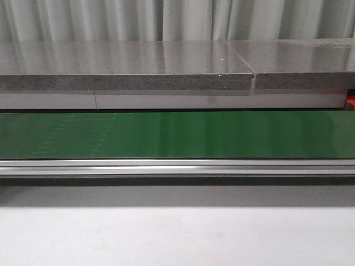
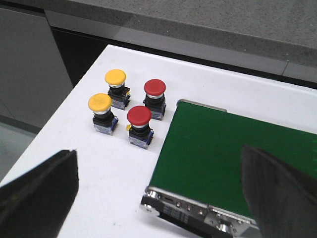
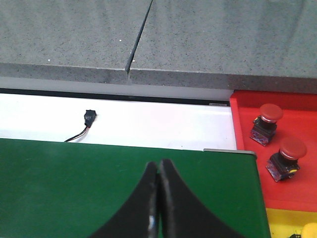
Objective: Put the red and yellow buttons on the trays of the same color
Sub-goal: 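Move the left gripper toward the remaining buttons on the table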
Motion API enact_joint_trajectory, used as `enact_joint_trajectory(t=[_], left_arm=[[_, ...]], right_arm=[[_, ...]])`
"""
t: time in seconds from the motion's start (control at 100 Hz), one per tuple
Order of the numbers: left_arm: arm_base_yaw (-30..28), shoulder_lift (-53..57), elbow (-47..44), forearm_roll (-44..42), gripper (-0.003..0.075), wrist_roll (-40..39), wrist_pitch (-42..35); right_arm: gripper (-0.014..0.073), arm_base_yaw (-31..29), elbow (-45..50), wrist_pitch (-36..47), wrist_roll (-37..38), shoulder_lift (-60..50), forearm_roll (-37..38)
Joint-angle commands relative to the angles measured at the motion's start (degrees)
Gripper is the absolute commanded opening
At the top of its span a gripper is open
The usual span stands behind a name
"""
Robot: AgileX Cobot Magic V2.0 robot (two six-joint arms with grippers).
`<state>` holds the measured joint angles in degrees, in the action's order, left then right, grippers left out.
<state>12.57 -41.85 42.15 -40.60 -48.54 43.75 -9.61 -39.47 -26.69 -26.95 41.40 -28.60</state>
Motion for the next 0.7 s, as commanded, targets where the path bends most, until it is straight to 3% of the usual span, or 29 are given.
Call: enact_joint_trajectory(t=[0.0,0.34,0.69], left_arm=[[0.1,-5.3,5.4,-3.5,0.0642,-2.0,-3.1],[-9.8,-23.1,16.0,1.7,0.0641,-1.0,-6.3],[-22.1,-36.2,17.0,16.4,0.0641,9.7,-13.6]], right_arm=[[-0.0067,0.1,-1.4,3.2,-0.6,-0.4,-0.5],[-0.0067,0.1,-1.4,3.2,-0.6,-0.4,-0.5],[-0.0067,0.1,-1.4,3.2,-0.6,-0.4,-0.5]])
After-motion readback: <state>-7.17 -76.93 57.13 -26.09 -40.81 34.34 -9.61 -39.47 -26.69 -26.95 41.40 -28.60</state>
